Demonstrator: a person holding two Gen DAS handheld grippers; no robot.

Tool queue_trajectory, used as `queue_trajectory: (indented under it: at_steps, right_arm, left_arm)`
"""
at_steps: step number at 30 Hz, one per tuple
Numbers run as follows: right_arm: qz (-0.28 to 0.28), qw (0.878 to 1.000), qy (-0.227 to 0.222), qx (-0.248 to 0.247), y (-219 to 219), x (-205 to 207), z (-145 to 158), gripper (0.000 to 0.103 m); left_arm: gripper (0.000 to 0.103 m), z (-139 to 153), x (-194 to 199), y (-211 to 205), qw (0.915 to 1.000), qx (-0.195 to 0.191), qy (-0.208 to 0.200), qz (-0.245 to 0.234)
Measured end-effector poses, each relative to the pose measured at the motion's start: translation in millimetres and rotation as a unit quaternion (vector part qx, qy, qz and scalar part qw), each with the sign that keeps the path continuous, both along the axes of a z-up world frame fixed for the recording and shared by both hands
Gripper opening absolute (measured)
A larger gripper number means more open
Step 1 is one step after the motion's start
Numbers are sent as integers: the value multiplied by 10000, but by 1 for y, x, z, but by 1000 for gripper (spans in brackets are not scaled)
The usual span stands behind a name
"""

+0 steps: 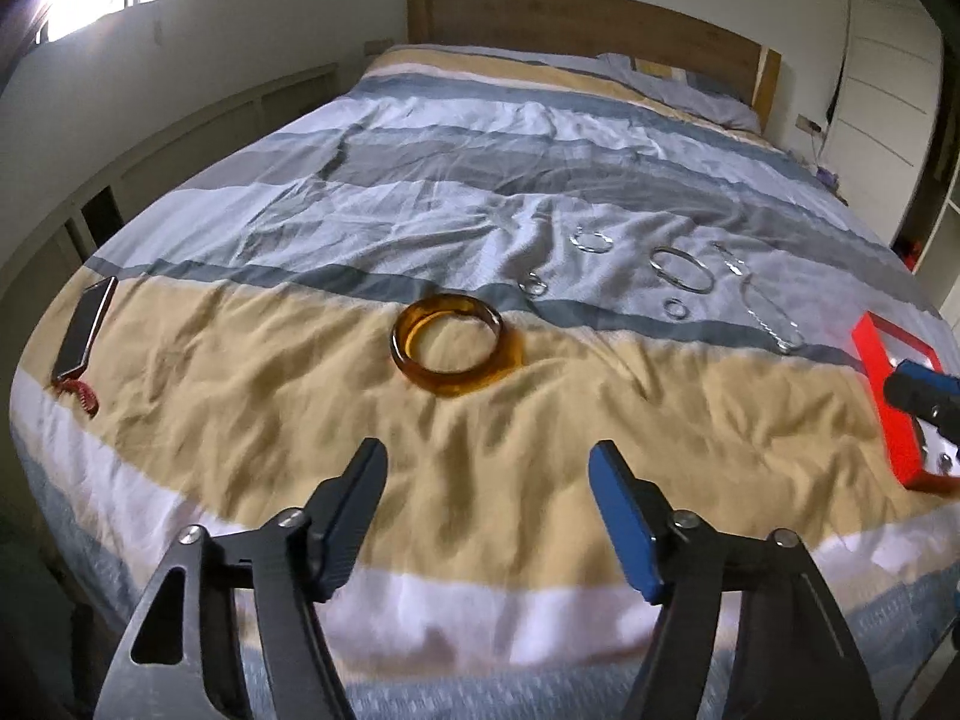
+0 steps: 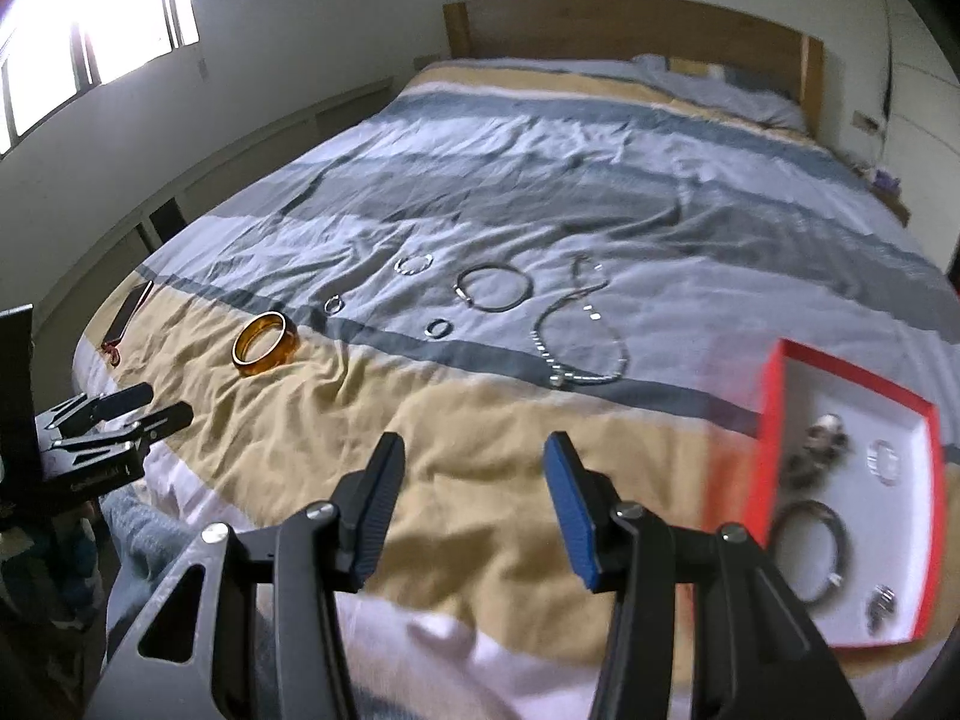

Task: Organize jewelry
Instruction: 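Grasp the amber bangle with left tool while right tool grasps the small silver ring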

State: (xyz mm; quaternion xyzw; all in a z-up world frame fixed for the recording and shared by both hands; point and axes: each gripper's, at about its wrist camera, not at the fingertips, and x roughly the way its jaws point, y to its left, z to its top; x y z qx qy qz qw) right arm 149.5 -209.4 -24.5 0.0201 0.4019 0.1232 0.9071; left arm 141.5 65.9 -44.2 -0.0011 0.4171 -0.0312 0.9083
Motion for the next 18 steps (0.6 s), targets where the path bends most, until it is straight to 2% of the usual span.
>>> queue_trajectory:
  at_steps: [5,10,18]
  right_arm:
    - [177,9997,134,66,16,33,-20,46]
    - [324,9992,162,154,35,71,-34,46]
    - [258,9986,352,302,51,133,-61,46]
  left_arm:
    - [67,-12,38,25,9990,-206,142,371]
    - [64,-23,77,46,9971,-198,209,707]
    - [52,-55,115,52,9941,-252,561,891]
